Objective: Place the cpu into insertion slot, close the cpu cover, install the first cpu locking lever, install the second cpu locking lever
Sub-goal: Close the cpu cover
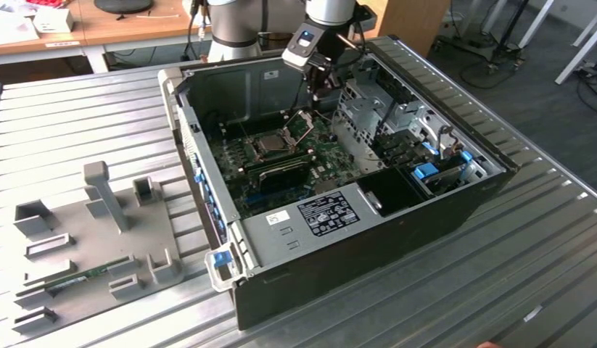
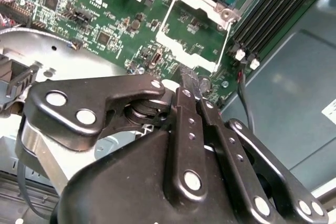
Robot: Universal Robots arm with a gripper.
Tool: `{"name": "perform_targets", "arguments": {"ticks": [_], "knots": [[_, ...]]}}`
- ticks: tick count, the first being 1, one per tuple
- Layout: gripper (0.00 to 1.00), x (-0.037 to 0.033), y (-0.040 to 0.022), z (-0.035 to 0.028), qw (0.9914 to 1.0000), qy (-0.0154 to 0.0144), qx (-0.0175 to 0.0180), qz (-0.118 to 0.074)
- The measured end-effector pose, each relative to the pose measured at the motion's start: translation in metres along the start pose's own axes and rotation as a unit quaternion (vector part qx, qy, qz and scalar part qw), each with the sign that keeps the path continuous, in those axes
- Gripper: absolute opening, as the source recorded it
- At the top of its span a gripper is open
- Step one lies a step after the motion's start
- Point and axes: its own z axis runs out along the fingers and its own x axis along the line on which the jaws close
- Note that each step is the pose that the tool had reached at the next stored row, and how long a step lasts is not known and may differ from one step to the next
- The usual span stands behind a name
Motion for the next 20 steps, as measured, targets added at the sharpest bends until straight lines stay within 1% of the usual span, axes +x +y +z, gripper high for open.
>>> {"name": "perform_targets", "arguments": {"ticks": [6, 13, 16, 20], "knots": [[0.10, 0.0000, 0.0066, 0.0005, 1.00000, 0.0000, 0.0000, 0.000], [0.10, 0.0000, 0.0070, 0.0006, 1.00000, -0.0001, 0.0000, 0.000], [0.10, 0.0000, 0.0069, 0.0024, 1.00000, 0.0000, 0.0000, 0.000], [0.10, 0.0000, 0.0068, 0.0065, 1.00000, 0.0000, 0.0000, 0.000]]}}
